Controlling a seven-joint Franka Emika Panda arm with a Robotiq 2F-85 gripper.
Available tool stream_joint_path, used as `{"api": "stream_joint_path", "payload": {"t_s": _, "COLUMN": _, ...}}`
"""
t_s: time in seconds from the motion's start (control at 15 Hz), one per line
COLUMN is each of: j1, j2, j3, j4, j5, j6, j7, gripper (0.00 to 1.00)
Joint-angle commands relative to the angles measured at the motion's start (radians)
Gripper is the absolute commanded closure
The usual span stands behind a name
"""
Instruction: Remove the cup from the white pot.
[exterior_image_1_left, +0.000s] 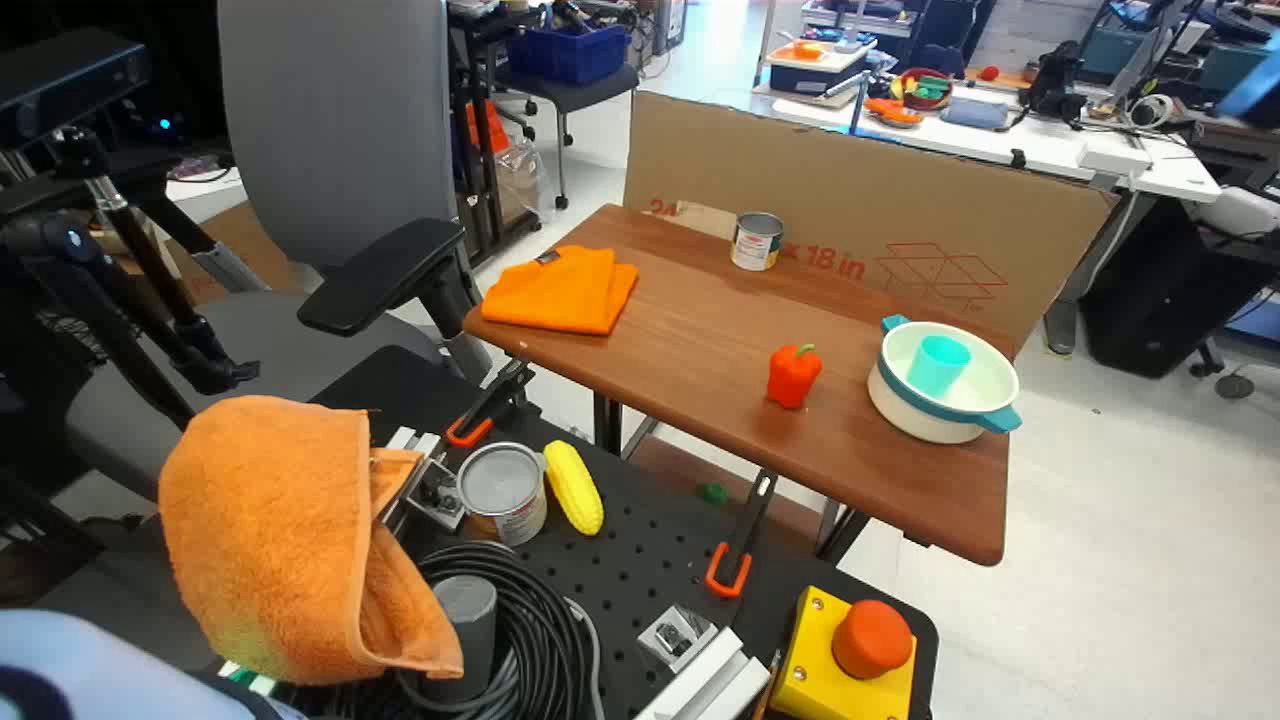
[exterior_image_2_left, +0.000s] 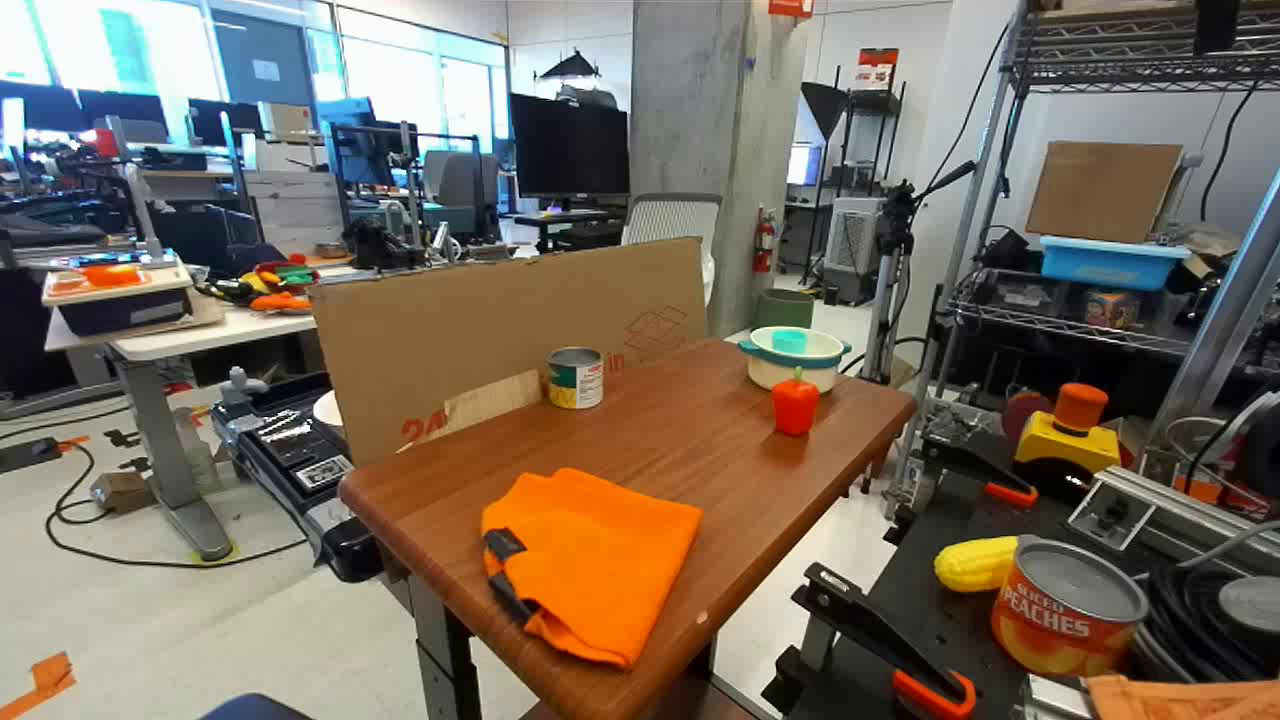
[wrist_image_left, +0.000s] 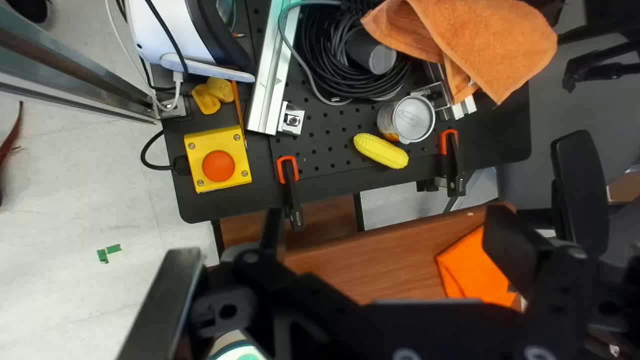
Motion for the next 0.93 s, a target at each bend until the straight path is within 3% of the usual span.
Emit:
{"api": "stream_joint_path", "payload": {"t_s": 0.0, "j1": -0.019, "j2": 0.005, "j3": 0.015, "j4": 0.001, "j5": 0.007, "j6": 0.0, "j7": -0.009, "gripper": 0.0}}
{"api": "stream_joint_path", "payload": {"t_s": 0.53, "j1": -0.008, "j2": 0.03, "j3": 0.019, "j4": 0.01, "j5": 0.029, "j6": 0.019, "j7": 0.005, "gripper": 0.0}}
{"api": "stream_joint_path", "payload": {"t_s": 0.87, "j1": 0.031, "j2": 0.174, "j3": 0.048, "j4": 0.039, "j5": 0.083, "j6": 0.27, "j7": -0.013, "gripper": 0.0}}
